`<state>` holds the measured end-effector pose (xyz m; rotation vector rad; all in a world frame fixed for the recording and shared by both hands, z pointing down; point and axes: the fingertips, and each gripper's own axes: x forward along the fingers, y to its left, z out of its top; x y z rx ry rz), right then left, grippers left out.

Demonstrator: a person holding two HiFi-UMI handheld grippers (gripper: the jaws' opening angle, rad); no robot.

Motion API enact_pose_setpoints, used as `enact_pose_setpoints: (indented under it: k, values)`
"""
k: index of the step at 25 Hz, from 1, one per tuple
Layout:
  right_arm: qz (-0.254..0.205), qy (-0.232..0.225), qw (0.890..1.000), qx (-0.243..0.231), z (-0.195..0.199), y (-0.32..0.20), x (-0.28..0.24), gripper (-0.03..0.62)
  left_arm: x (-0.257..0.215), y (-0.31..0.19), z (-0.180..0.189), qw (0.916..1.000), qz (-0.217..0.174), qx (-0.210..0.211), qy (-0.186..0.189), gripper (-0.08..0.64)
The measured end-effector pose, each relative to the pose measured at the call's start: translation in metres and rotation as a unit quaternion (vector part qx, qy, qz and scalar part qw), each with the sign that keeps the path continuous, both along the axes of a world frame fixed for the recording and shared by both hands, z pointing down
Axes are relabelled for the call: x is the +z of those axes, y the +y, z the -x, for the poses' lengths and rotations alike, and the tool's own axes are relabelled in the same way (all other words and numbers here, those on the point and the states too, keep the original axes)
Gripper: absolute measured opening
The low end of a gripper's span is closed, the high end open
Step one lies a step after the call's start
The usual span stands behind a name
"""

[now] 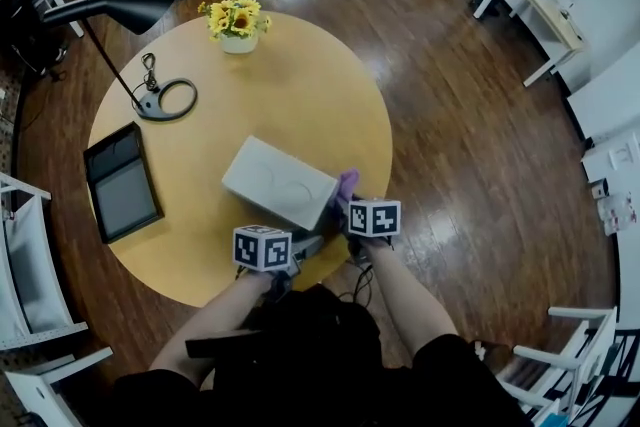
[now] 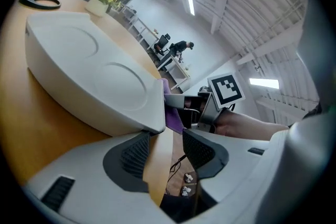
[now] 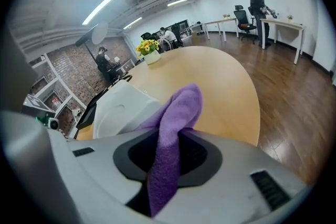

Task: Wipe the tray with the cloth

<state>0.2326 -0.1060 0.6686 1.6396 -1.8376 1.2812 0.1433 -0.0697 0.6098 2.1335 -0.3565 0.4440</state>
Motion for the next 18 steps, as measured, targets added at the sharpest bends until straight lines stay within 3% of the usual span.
enact_pose_setpoints:
  k: [6,10,11,13,15,16,17,18]
  values:
    - [-0.018,0.009,0.999,-0.025,-0.027,-0.033,-0.004,0.091,-0.001,-0.016,-0.043,0.9996,0.024,0.017,-0.001,0.192]
    - [-0.026,0.015,0.999,-0.041,-0.022,-0.036,-0.004,0.091,-0.023,-0.03,-0.004,0.9995,0.02,0.0,0.025,0.192]
    - [-0.03,0.024,0.998,-0.046,-0.02,-0.034,-0.004,0.091,-0.029,-0.039,0.016,0.9996,-0.003,-0.013,0.024,0.192]
    - [-0.036,0.062,0.995,-0.07,-0.015,-0.026,-0.004,0.091,-0.042,-0.071,0.063,0.9938,-0.1,-0.046,-0.012,0.192]
    - [-0.045,0.114,0.987,-0.1,-0.009,-0.013,-0.006,0.091,-0.053,-0.116,0.105,0.9699,-0.217,-0.084,-0.072,0.192]
    - [-0.053,0.139,0.982,-0.115,-0.006,-0.008,-0.009,0.091,-0.054,-0.136,0.119,0.958,-0.253,-0.092,-0.098,0.192]
    - [-0.063,0.159,0.977,-0.127,-0.002,-0.004,-0.012,0.091,-0.05,-0.152,0.126,0.9527,-0.266,-0.092,-0.115,0.199]
    - [-0.072,0.172,0.973,-0.135,0.003,-0.001,-0.014,0.091,-0.042,-0.164,0.128,0.9548,-0.258,-0.086,-0.12,0.206]
